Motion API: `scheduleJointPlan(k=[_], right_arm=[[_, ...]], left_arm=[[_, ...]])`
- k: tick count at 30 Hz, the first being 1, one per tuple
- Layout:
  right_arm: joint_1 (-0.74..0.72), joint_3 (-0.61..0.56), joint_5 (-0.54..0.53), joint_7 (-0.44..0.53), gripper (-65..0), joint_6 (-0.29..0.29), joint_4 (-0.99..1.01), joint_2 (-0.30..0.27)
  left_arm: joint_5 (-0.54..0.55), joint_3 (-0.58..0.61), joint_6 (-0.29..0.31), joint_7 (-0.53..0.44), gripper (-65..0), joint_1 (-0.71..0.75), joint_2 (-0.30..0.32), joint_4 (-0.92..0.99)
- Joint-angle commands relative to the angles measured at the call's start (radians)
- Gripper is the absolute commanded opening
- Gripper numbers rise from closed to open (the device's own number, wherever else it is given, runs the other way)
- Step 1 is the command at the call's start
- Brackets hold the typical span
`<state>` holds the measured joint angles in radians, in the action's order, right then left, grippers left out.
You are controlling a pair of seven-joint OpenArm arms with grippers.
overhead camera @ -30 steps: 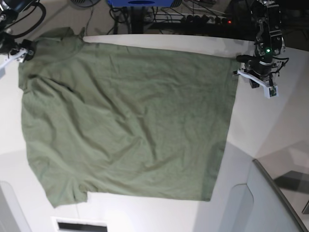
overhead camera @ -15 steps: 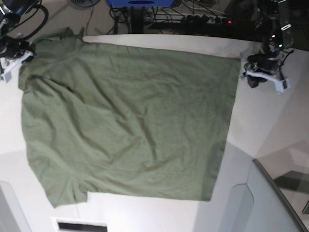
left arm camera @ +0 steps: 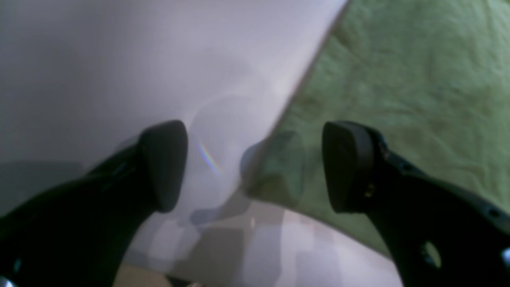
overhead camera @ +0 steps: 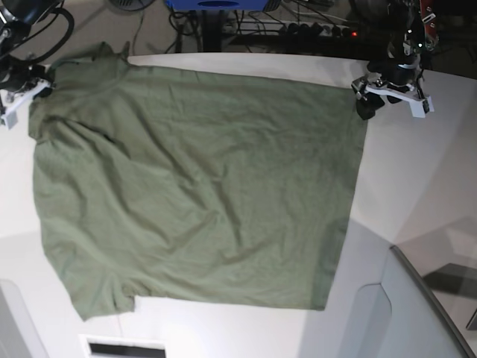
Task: Layout the t-shirt on the table in an organized manner, then fold the t-shirt properly
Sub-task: 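Regrasp the shirt's collar-side edge with both grippers and lift slightly, then lift the green shirt's edge with both grippers and fold it over the shirt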
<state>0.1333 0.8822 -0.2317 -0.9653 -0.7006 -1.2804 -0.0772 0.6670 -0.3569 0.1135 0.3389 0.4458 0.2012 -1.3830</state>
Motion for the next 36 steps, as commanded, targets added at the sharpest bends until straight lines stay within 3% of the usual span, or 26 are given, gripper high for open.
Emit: scheduleJointPlan(k=[1, 5, 11, 15, 22, 25, 30, 36], right_arm=[[-0.001, -0.002, 0.016, -0.008, -64.8, 0.002, 0.0, -0.005], [-0.001, -0.002, 0.016, -0.008, -64.8, 0.002, 0.0, -0.005], [-0.001, -0.045, 0.016, -0.007, -64.8, 0.002, 0.0, -0.006], [-0.001, -0.057, 0.016, -0.007, -64.8, 0.002, -0.002, -0.006], [-0.007, -0.059, 0.016, -0.019, -64.8, 0.002, -0.051, -0.02], [-0.005, -0.059, 0.016, -0.08, -64.8, 0.002, -0.141, -0.02], [-0.007, -0.057, 0.012, -0.214, -64.8, 0.002, -0.302, -0.017], [0.012, -0.056, 0.01, -0.306, -65.0, 0.002, -0.462, 0.012]], left_arm=[[0.009, 0.002, 0.007, 0.029, -14.8, 0.003, 0.004, 0.003], [0.009, 0.062, 0.008, 0.024, -18.4, -0.017, -0.003, 0.044], [0.007, 0.157, 0.008, 0.022, -47.2, -0.075, -0.004, 0.104], [0.007, 0.152, 0.008, 0.025, -65.0, -0.08, -0.007, 0.098], [0.01, 0.095, 0.008, 0.029, -65.0, -0.081, 0.03, 0.064], [0.009, 0.026, 0.008, 0.032, -65.0, -0.068, 0.031, -0.035], [0.009, -0.077, 0.008, 0.22, -65.0, -0.052, 0.03, -0.17], [0.009, -0.081, 0.008, 0.248, -65.0, -0.045, 0.027, -0.217]])
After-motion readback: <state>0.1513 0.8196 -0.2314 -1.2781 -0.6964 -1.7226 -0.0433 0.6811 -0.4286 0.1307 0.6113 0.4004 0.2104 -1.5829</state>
